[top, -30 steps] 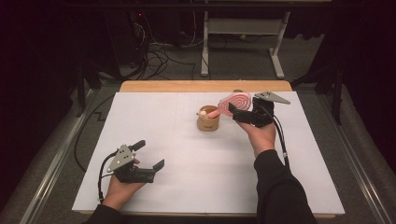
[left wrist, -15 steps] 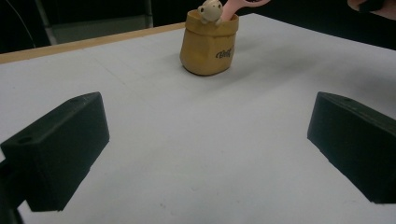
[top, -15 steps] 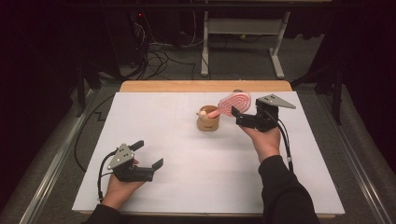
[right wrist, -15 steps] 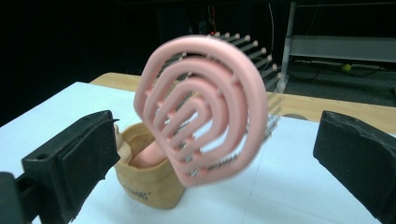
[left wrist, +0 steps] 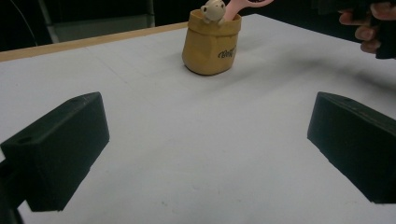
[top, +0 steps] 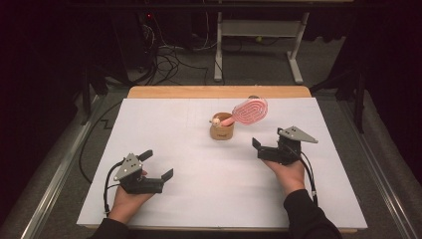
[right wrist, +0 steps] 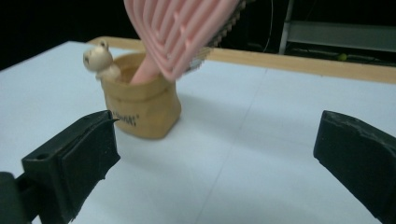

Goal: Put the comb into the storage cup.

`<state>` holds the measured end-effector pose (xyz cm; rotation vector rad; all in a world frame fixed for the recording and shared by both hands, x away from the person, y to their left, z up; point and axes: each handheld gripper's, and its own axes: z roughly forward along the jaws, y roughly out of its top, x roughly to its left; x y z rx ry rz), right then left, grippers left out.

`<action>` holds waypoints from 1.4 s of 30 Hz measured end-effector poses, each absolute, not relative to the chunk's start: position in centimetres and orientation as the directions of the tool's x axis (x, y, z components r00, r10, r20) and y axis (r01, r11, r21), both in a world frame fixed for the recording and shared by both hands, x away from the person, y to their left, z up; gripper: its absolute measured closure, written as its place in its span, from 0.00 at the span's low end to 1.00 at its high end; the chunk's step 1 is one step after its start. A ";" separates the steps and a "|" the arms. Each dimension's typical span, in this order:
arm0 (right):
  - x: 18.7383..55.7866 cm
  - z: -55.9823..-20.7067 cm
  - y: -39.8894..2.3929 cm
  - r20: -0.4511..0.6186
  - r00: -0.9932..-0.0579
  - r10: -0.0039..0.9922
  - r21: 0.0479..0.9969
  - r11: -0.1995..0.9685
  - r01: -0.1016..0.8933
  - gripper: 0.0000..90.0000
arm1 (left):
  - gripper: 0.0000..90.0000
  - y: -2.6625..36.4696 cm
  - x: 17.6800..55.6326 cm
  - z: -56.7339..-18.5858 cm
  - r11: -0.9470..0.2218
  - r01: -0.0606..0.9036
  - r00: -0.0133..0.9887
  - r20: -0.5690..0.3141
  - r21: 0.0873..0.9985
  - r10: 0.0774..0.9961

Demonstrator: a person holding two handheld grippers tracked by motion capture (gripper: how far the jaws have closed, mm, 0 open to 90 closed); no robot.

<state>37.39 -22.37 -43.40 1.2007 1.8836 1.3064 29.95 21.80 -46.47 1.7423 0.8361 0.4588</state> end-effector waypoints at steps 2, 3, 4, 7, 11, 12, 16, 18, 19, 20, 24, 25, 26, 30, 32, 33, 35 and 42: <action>37.1 -43.7 -22.5 0.048 -0.454 0.890 0.925 0.132 0.356 0.00 | 0.00 21.9 30.0 -46.5 -0.154 0.309 0.674 -0.102 0.938 0.732; 36.7 -43.9 -22.6 0.046 -0.457 0.888 0.925 0.135 0.355 0.00 | 0.00 21.9 30.0 -46.5 -0.154 0.310 0.673 -0.102 0.938 0.733; 36.4 -44.1 -22.7 0.042 -0.460 0.887 0.927 0.138 0.350 0.00 | 0.00 21.9 30.1 -46.5 -0.154 0.311 0.672 -0.103 0.938 0.733; 34.8 -44.7 -23.5 0.043 -0.464 0.885 0.929 0.135 0.344 0.00 | 0.00 21.9 30.2 -46.5 -0.156 0.306 0.670 -0.096 0.939 0.736; 33.4 -45.0 -24.3 0.040 -0.471 0.881 0.932 0.137 0.335 0.00 | 0.00 21.9 30.1 -46.4 -0.151 0.301 0.671 -0.097 0.942 0.735; 32.9 -45.1 -24.6 0.037 -0.470 0.882 0.933 0.137 0.332 0.00 | 0.00 21.9 30.0 -46.4 -0.151 0.299 0.672 -0.095 0.942 0.735; 30.7 -45.2 -26.1 0.025 -0.463 0.886 0.943 0.132 0.305 0.00 | 0.00 21.8 29.9 -46.3 -0.152 0.292 0.674 -0.090 0.944 0.733; 30.3 -45.2 -26.5 0.025 -0.461 0.887 0.945 0.130 0.301 0.00 | 0.00 21.9 29.8 -46.2 -0.145 0.289 0.675 -0.093 0.946 0.732; 29.5 -45.1 -27.1 0.038 -0.459 0.887 0.951 0.110 0.290 0.00 | 0.00 21.9 29.7 -46.1 -0.141 0.284 0.675 -0.093 0.948 0.732; 29.1 -45.1 -27.5 0.041 -0.457 0.888 0.953 0.103 0.286 0.00 | 0.00 21.9 29.7 -46.1 -0.140 0.284 0.675 -0.094 0.949 0.732; 27.7 -44.9 -28.8 0.044 -0.452 0.891 0.959 0.088 0.268 0.00 | 0.00 22.0 29.5 -46.2 -0.139 0.287 0.673 -0.096 0.948 0.734; 27.3 -44.9 -29.1 0.045 -0.451 0.892 0.961 0.085 0.264 0.00 | 0.00 22.0 29.4 -46.2 -0.141 0.291 0.672 -0.098 0.946 0.734; 27.3 -44.9 -29.1 0.045 -0.451 0.892 0.961 0.085 0.264 0.00 | 0.00 22.0 29.4 -46.2 -0.141 0.291 0.672 -0.098 0.946 0.734; 25.7 -44.7 -29.7 -0.003 -0.450 0.893 0.967 0.118 0.228 0.00 | 0.00 21.9 29.1 -46.6 -0.142 0.302 0.674 -0.106 0.943 0.731; 25.7 -44.8 -29.6 0.020 -0.461 0.887 0.968 0.098 0.231 0.00 | 0.00 21.9 29.3 -46.8 -0.137 0.316 0.672 -0.120 0.939 0.730; 25.8 -44.9 -29.5 0.024 -0.463 0.886 0.969 0.094 0.230 0.00 | 0.00 22.0 29.4 -46.8 -0.125 0.323 0.669 -0.133 0.938 0.731; 26.0 -45.0 -29.3 0.018 -0.464 0.885 0.968 0.101 0.230 0.00 | 0.00 22.0 29.3 -46.7 -0.124 0.318 0.666 -0.129 0.940 0.734; 25.7 -45.1 -29.1 0.026 -0.470 0.882 0.969 0.093 0.227 0.00 | 0.00 22.3 28.9 -46.6 -0.115 0.311 0.663 -0.129 0.944 0.737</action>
